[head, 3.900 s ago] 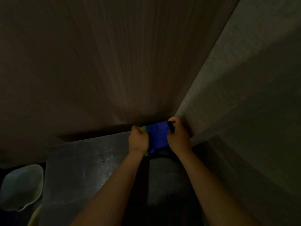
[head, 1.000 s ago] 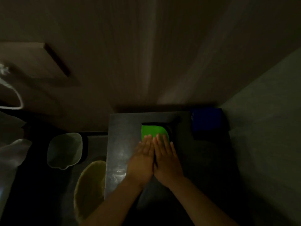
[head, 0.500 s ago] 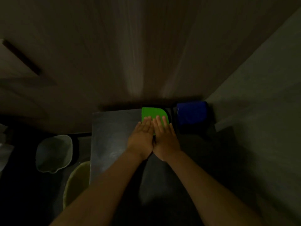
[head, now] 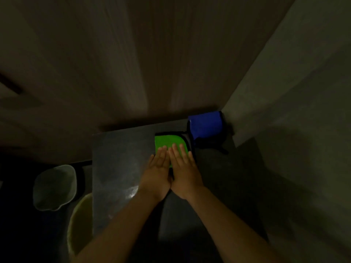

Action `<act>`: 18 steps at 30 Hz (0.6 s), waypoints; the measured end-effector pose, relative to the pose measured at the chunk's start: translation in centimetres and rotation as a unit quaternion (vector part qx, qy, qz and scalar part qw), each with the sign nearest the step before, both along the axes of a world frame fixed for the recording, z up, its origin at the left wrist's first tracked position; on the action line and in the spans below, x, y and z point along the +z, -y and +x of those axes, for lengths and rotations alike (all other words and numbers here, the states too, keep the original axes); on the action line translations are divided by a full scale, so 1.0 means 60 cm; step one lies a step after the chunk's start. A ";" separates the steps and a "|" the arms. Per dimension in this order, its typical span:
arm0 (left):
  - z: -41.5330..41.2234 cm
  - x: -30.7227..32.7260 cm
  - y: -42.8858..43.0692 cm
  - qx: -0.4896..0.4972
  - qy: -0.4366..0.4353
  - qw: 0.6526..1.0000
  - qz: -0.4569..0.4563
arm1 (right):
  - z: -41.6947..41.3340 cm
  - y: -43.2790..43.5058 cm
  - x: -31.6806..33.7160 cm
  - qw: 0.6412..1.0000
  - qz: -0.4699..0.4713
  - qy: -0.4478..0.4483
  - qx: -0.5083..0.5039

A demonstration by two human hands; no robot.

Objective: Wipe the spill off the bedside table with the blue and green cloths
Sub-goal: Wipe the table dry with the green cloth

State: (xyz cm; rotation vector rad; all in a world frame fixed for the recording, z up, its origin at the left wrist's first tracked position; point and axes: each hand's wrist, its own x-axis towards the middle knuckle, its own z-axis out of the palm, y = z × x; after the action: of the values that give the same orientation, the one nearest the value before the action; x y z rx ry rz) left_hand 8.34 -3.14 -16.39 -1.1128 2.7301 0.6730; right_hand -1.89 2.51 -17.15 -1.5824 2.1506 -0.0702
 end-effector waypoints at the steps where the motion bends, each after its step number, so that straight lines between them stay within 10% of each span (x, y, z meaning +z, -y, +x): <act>1: 0.014 0.002 -0.027 0.002 0.001 1.000 0.000 | 0.013 -0.026 -0.001 1.000 -0.003 -0.001 0.002; 18: -0.205 0.012 -0.201 -0.060 0.050 0.997 0.018 | -0.185 -0.219 -0.010 0.997 0.049 -0.021 -0.056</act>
State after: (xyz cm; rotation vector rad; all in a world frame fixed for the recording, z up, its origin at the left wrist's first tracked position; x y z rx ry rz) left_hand -3.99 8.90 -15.65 -0.9406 2.6624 0.6296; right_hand -12.99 15.64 -17.76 -1.4190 2.2391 0.0324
